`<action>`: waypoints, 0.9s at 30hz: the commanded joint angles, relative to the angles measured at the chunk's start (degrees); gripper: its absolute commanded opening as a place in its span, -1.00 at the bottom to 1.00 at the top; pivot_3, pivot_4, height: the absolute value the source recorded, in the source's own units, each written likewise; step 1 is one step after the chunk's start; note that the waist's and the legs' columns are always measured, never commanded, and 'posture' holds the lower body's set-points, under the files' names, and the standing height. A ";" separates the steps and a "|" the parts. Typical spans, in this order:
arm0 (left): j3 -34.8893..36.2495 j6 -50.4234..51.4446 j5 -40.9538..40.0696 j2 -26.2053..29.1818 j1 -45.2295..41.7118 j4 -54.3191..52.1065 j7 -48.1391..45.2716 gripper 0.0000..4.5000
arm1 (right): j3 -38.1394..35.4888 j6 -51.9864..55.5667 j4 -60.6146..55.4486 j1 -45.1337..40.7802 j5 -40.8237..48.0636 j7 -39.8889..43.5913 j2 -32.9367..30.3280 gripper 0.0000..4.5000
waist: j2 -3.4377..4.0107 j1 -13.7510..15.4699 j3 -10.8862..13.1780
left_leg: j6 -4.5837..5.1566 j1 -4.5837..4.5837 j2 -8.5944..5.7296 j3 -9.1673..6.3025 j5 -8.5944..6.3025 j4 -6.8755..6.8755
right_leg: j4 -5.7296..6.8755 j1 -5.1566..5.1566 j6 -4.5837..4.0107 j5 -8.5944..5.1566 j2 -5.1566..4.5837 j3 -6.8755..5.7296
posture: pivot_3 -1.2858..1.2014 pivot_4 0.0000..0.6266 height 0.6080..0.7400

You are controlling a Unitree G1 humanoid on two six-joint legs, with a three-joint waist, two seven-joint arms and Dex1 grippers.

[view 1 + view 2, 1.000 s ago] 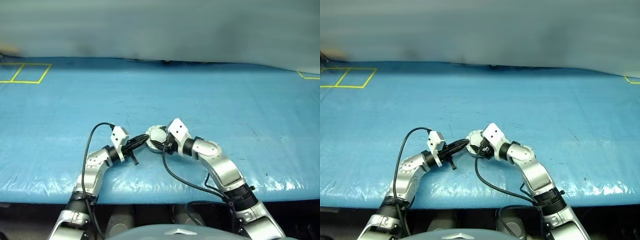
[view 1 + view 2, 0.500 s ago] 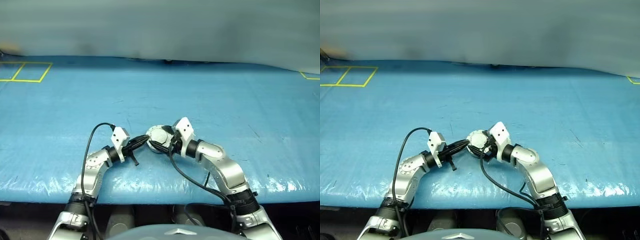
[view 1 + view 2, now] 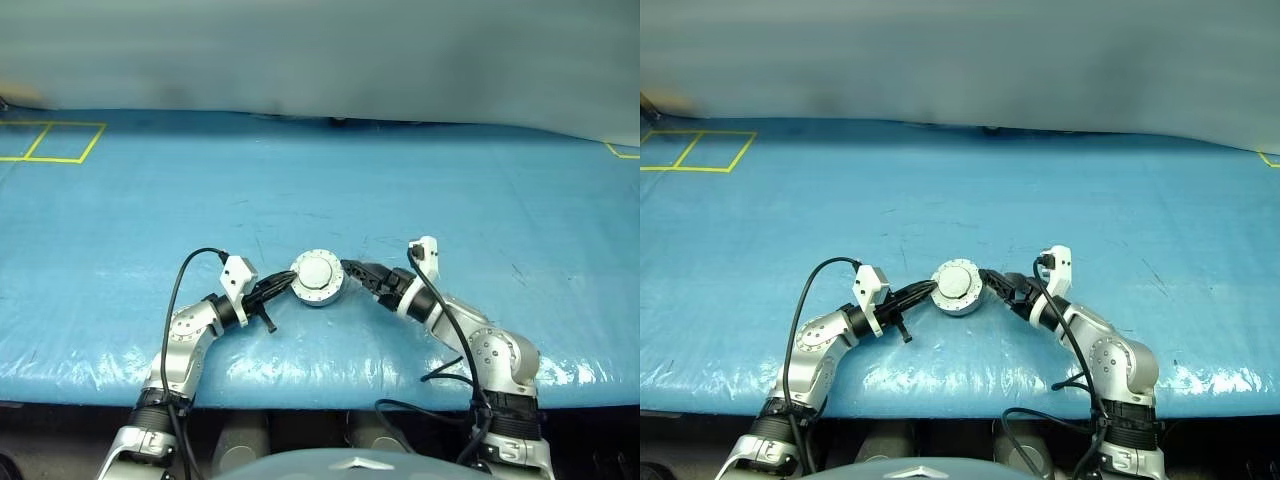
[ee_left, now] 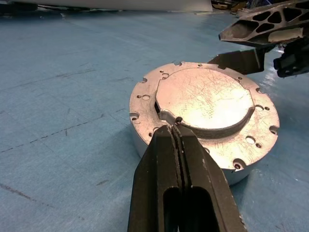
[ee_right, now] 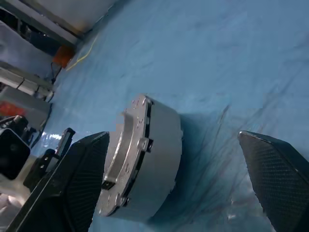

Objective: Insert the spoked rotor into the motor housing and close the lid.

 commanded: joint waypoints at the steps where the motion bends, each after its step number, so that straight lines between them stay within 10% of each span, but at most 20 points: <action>1: -1.00 0.30 0.77 -0.07 0.35 0.30 -0.14 -1.00 | -1.37 3.66 -1.01 0.15 5.74 -2.31 2.37 0.99 | 0.02 -0.12 0.01 | 0.00 0.00 0.00 0.01 0.00 0.00 | 0.00 0.00 0.00 0.00 -0.01 0.01 | 0.03 -0.52 1.00; 4: -1.05 0.16 0.82 -0.08 0.29 0.42 -0.10 -1.00 | -1.85 4.29 0.61 -0.19 7.48 -4.01 4.32 0.99 | 0.02 -0.17 0.01 | 0.00 0.00 -0.01 0.02 0.00 0.03 | 0.00 0.01 0.00 0.00 -0.01 0.01 | 0.03 -0.52 1.00; 15: -0.71 0.30 0.65 -0.16 1.08 -0.05 0.38 -1.00 | -3.65 5.45 2.96 -0.75 14.48 -5.12 6.60 -0.45 | 0.08 -0.22 0.05 | 0.00 -0.15 0.00 0.01 0.00 0.00 | -0.02 -0.12 0.02 0.01 -0.01 -0.01 | 0.03 -0.52 1.00; 27: 9.46 8.54 -17.53 -7.96 1.66 -5.39 3.04 -1.00 | -7.31 2.83 3.85 -2.33 20.43 -8.11 8.37 -0.46 | 0.14 -0.68 0.14 | 0.00 -0.46 0.02 -0.02 0.00 0.08 | 0.01 -0.41 0.15 0.08 0.03 -0.02 | 0.03 -0.52 1.00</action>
